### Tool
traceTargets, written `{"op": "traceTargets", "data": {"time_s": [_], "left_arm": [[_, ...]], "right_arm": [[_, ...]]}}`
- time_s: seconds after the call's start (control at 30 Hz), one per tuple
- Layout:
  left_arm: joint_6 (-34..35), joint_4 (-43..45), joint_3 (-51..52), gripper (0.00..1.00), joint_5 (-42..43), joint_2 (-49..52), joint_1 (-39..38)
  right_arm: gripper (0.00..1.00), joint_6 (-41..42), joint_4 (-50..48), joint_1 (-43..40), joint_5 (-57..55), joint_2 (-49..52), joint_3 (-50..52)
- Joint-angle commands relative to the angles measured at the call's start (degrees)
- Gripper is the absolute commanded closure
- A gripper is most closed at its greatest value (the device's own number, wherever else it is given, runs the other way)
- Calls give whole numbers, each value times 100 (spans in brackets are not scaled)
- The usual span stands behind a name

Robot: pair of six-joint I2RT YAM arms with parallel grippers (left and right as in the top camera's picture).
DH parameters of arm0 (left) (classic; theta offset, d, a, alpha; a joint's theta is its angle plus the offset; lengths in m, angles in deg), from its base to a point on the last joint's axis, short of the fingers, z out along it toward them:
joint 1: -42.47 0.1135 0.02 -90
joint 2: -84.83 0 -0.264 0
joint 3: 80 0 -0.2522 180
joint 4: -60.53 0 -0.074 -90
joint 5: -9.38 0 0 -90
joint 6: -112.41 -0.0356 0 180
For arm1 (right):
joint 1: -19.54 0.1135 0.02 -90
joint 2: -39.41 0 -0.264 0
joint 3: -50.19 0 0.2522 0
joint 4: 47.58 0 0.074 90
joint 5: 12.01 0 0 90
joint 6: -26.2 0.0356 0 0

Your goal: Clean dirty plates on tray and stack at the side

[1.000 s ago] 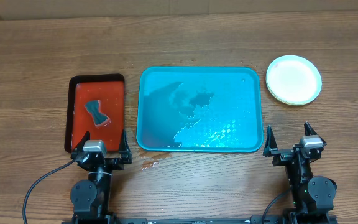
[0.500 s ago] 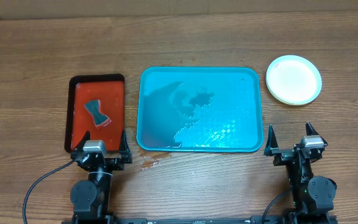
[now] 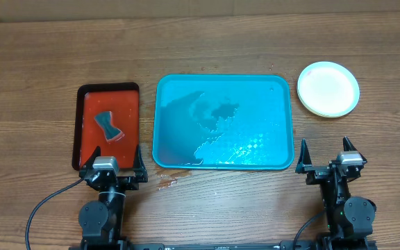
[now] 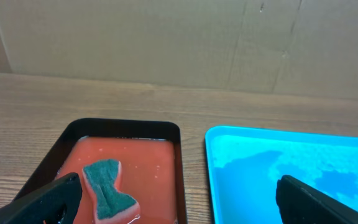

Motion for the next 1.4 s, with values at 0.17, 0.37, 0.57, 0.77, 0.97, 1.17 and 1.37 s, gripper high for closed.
{"op": "traceTargets", "data": {"time_s": [0.17,0.37,0.57,0.77,0.97,1.17,1.37], "left_arm": [[76,-13,20,0,-74,-59,26],[74,-13,20,0,-74,-59,26],[74,-13,20,0,-74,-59,26],[74,-13,20,0,-74,-59,26],[74,-13,20,0,-74,-59,26],[74,-13,20,0,-74,-59,26],[74,-13,20,0,-76,-59,26]], "right_arm": [[0,-20,-48,-20,-55,-61,59],[0,-17,-39,-17,76,-61,59],[0,-17,-31,-15,160,-61,59],[0,-17,-31,-15,157,-61,59],[0,-20,-31,-15,160,-61,59],[0,-20,-31,-15,160,-61,59],[0,-20,-31,-15,160,-61,59]]}}
